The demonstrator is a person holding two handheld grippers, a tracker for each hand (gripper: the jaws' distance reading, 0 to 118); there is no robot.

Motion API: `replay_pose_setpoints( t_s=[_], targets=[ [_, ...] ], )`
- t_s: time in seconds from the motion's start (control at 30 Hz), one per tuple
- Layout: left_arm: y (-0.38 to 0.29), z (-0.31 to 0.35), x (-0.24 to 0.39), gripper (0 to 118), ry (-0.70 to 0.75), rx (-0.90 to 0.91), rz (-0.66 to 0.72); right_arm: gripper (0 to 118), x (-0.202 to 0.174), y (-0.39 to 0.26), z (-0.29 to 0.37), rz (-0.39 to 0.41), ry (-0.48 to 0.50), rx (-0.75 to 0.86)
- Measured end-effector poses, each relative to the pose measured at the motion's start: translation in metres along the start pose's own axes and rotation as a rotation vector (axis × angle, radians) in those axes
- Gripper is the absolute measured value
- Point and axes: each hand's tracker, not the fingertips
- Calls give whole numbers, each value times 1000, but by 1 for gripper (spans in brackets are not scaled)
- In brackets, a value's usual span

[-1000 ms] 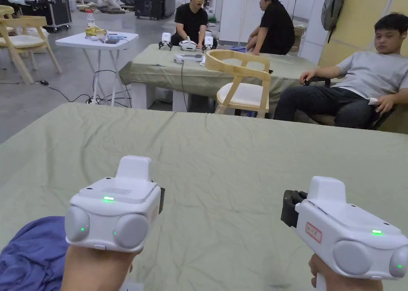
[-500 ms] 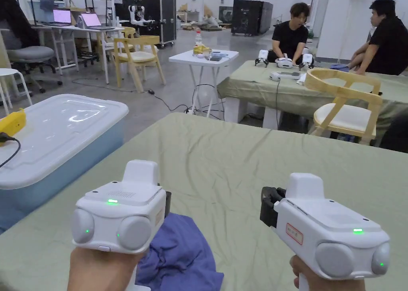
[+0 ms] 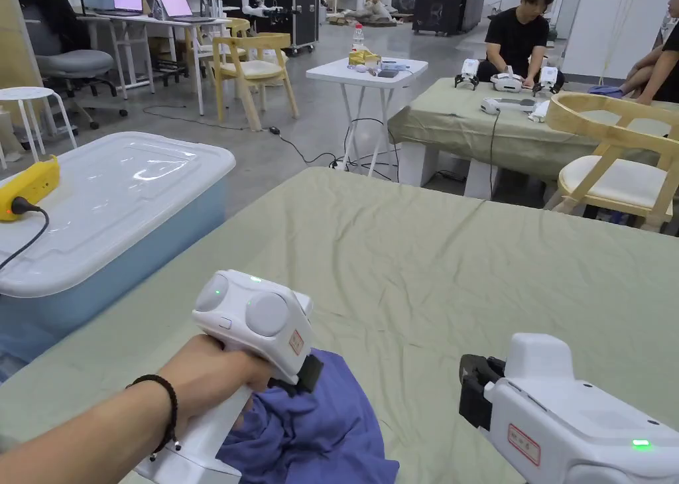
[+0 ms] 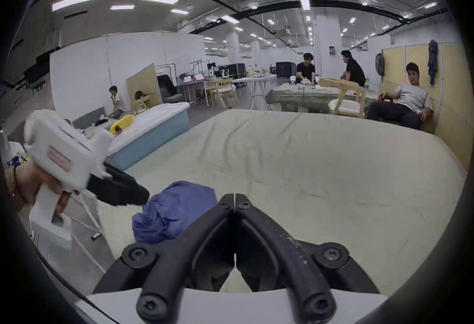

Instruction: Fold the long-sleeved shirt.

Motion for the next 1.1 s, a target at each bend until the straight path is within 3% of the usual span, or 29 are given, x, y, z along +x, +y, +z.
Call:
replay_pose_setpoints(
  t_s=[0.03, 0.07, 0.1, 0.17, 0.27, 0.3, 0.37, 0.43, 0.6, 0.8, 0.97, 1.1],
  targets=[
    [4, -18, 2, 96, 57, -33, 2, 2, 5, -2, -2, -2, -11, -10],
    [5, -35, 1, 117, 66, -43, -16, 2, 12, -4, -5, -3, -23, -19],
    [7, -46, -2, 118, 47, -36, -13, 2, 17, -5, -7, -2, -30, -26],
    [7, -66, -3, 102, 25, -42, 38, 2, 25, -8, -11, -2, -46, -39],
    [1, -99, -10, 97, 51, -108, 91, 2, 33, -12, -18, -5, -55, -57],
    [-2, -105, -12, 88, 60, -108, 93, 2, 34, -14, -19, -6, -56, -60],
    [-8, -106, -16, 60, 19, -79, 122, 2, 35, -17, -22, -9, -53, -71],
    [-13, -94, -11, 17, 50, -26, 108, 2, 34, -21, -23, -7, -48, -77],
    [-19, -55, -6, 17, 60, 88, 53, 2, 34, -25, -13, -16, -34, -76],
    [19, 52, 33, 17, -16, 309, -47, 2, 51, -13, 24, -20, -46, -13],
    [70, 127, 112, 17, -84, 439, -184, 2, 83, 1, 69, -38, -86, 47],
    [103, 142, 188, 17, -145, 475, -281, 2, 120, 7, 109, -62, -156, 90]
  ],
)
